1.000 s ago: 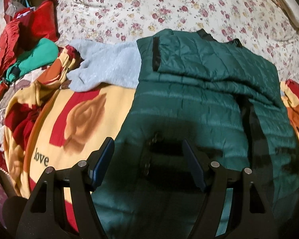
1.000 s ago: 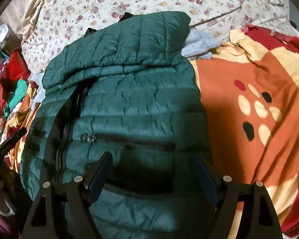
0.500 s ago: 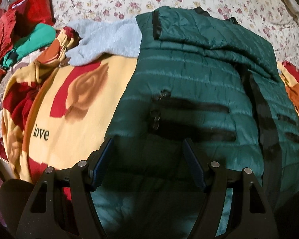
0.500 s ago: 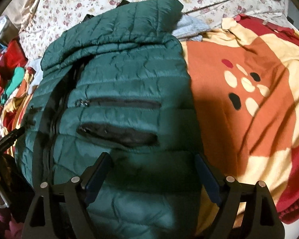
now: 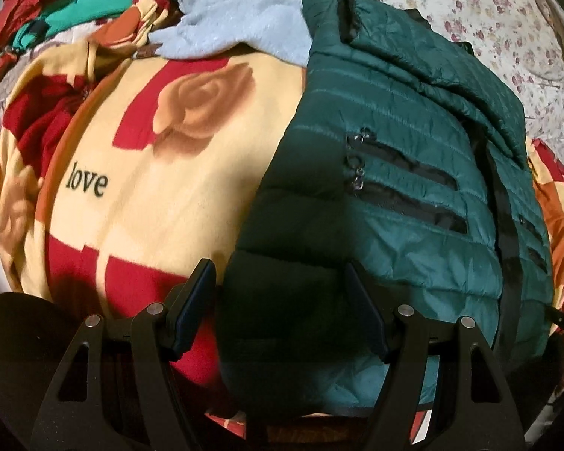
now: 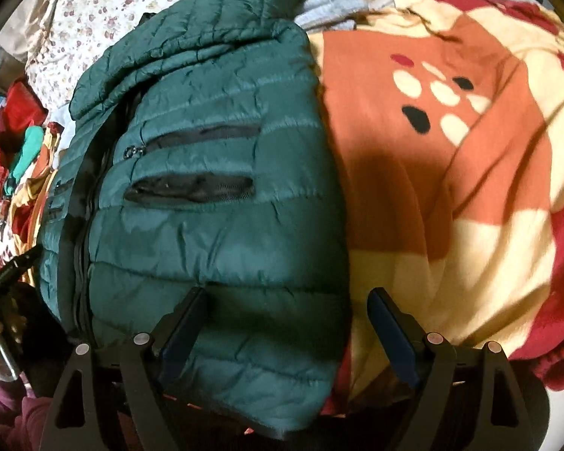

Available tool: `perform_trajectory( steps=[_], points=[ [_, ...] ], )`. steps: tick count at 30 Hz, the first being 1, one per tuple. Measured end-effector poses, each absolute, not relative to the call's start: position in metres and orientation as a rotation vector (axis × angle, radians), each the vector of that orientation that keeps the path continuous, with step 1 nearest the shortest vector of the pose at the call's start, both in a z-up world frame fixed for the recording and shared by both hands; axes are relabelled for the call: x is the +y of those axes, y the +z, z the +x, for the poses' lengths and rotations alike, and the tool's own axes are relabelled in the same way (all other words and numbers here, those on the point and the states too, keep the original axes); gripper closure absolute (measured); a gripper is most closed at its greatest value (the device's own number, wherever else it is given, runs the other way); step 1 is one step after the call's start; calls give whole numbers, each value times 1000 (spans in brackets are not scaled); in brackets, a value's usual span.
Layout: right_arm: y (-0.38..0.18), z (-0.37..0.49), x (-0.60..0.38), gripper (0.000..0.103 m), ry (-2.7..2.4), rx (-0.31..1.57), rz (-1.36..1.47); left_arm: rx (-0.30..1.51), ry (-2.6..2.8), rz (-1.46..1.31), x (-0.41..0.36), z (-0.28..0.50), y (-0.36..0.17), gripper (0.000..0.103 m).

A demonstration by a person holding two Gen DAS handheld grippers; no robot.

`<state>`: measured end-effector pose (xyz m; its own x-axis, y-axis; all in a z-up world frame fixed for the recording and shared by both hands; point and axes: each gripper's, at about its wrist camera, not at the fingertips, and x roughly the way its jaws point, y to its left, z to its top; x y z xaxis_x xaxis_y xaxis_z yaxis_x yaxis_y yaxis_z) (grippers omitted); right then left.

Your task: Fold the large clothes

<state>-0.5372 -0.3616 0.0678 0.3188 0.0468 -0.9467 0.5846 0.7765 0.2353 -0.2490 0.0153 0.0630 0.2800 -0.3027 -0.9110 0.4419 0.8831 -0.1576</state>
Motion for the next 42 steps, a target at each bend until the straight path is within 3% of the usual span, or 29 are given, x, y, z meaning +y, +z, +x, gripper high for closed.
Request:
perform_trajectory(
  steps=[5,7,22,23,25,35,36,40,42],
  points=[
    [67,-546,-361,18,-387,1226,613,1222,-530,112,20,-251,61,32],
    [66,-549,-361,18,-373,1227,634,1234,-537,122,22,-252,59,21],
    [43,-560,-332,18,-178,1214,716,1333,-578,94,29,-264,45,20],
    [44,-561,-332,19,-176,1202,727,1340,-580,89,30,-265,45,20],
    [49,-561,-330,36,-152,1186,737,1356,-589,89,31,-268,44,20],
    [47,-553,-328,38,-105,1149,708,1319,-581,120,27,-273,43,20],
    [47,-552,-328,40,-105,1146,704,1315,-588,121,27,-273,44,25],
    [58,-552,-329,74,-112,1113,675,1258,-600,192,20,-280,52,70],
    [64,-552,-332,77,-100,1107,663,1231,-598,214,19,-283,57,79]
  ],
)
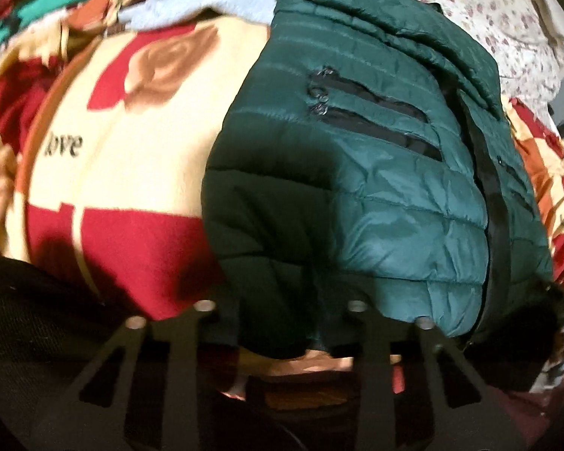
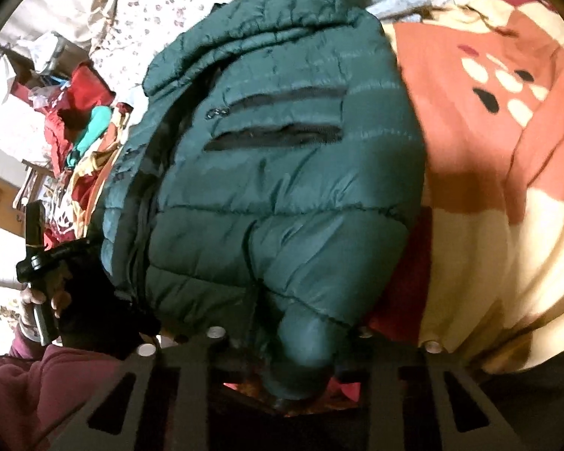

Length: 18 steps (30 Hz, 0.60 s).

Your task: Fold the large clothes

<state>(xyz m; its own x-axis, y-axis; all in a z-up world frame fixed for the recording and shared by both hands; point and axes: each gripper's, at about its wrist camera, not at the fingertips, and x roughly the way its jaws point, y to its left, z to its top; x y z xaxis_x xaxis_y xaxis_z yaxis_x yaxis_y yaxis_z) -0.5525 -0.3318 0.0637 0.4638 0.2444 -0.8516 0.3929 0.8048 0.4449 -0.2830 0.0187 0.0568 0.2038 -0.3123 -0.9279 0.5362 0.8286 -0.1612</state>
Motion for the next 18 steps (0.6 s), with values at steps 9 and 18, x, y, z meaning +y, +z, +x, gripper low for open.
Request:
perform_trajectory(
  steps=[9,18],
  points=[
    [62,-544,-328,76,-58,1123,601,1162,-603,246,18,-288,67,88],
    [56,-544,-330,77,-52,1090,614,1217,-563,203,16,-283,53,63]
  ],
)
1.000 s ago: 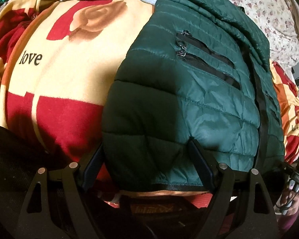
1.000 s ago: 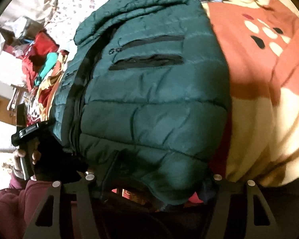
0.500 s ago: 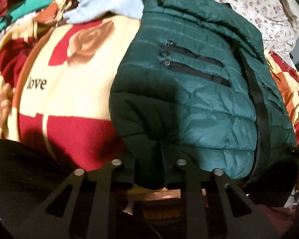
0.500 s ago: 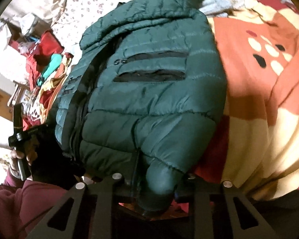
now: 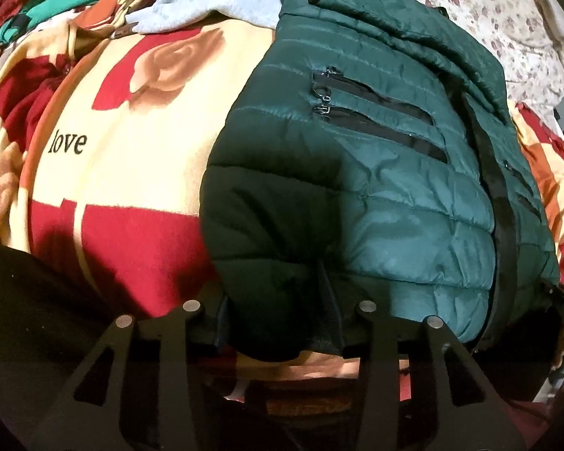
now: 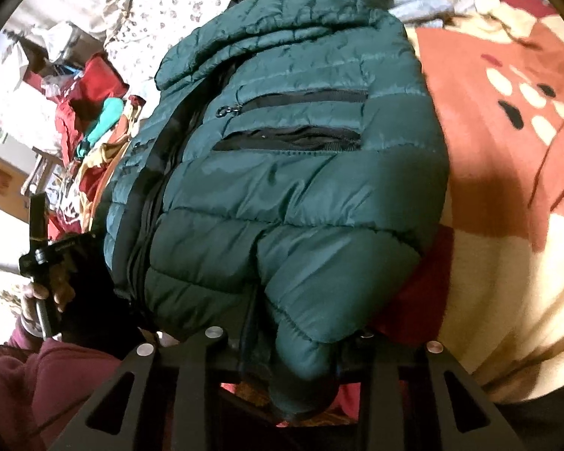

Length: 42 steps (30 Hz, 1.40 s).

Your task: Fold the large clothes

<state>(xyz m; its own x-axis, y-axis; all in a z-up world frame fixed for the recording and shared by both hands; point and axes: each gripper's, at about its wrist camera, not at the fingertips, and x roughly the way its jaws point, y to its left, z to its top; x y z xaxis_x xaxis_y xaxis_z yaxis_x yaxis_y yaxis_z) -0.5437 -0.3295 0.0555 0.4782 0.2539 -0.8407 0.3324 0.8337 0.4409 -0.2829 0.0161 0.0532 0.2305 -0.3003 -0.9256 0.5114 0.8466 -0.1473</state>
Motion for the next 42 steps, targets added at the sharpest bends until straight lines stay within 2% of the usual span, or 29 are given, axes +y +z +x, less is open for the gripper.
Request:
perform_trajectory(
  steps=[2,3,4,7,32,42],
  points=[
    [64,-545,-323,81,-58,1089,554,1199,-570,222,15,-285,58,73],
    [66,-544,-323,82,-57,1090,541,1178,-570,234,15,-287,62,83],
    [70,-544,-323,83,-58,1086,533,1164,-576,236,16,-288,66,88],
    [84,-544,-328,84,-59,1048,541,1117,-599,225,17,-292,84,92],
    [184,-504,-370,84,-146,753,446,881,-623,28,-3,-242,178,93],
    [194,-462,-397,84,-210,705,408,799,-602,18,-31,-214,196,93]
  ],
)
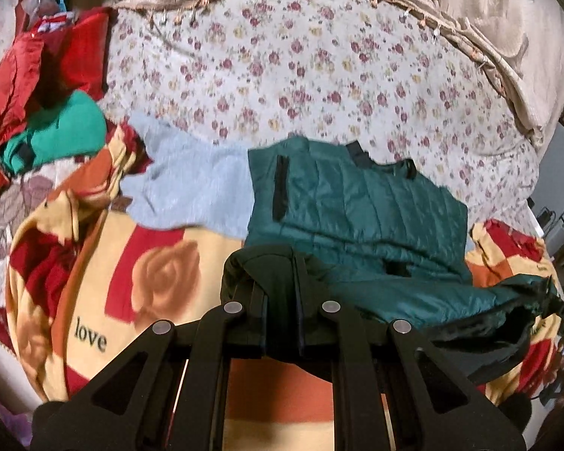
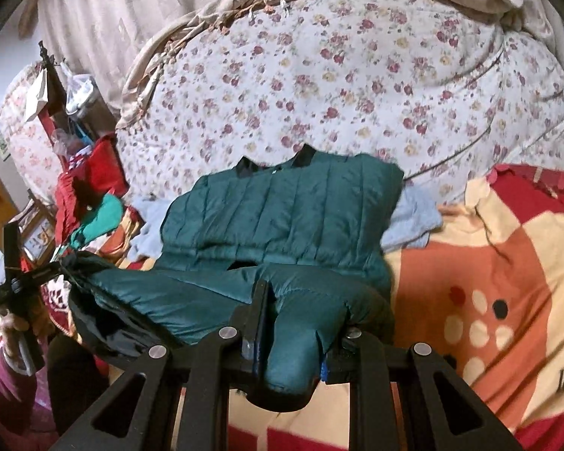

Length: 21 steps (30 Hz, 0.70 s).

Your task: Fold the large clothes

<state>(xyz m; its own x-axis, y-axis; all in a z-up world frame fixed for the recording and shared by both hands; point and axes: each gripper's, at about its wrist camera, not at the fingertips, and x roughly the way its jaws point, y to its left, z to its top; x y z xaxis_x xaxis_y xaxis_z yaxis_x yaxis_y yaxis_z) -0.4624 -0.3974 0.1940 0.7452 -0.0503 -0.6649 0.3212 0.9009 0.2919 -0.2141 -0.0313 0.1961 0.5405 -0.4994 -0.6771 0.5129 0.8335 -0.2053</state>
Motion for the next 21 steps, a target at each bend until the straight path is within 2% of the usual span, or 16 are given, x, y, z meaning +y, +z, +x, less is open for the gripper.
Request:
perform_trajectory(
  steps=[21],
  points=[
    [200,-385,-451,84,-329,699,337,713,-527,48,-101,-148,214,93]
  ],
)
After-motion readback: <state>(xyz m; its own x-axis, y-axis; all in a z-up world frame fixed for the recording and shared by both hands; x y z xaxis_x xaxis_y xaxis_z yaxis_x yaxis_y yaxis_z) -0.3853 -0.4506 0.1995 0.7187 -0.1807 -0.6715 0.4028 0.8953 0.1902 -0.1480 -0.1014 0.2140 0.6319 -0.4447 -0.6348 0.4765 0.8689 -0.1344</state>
